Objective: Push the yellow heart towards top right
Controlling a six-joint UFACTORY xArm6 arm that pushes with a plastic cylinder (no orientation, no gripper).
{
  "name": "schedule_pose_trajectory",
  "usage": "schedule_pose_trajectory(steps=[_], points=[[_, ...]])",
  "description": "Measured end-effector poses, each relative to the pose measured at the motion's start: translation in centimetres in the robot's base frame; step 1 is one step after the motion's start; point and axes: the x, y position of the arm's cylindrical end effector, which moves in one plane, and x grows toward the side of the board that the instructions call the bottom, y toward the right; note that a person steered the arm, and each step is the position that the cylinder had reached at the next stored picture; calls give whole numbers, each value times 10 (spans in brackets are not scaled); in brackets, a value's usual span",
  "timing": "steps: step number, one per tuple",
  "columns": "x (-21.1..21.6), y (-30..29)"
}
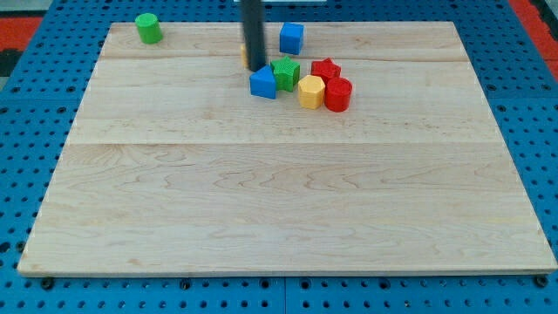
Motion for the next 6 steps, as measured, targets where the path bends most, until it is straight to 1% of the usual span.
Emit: schedule_pose_trajectory(steps=[1, 2, 3, 5, 6], points=[[0, -38], [-19, -107], [-37, -115], [-31, 81], [-31, 136]])
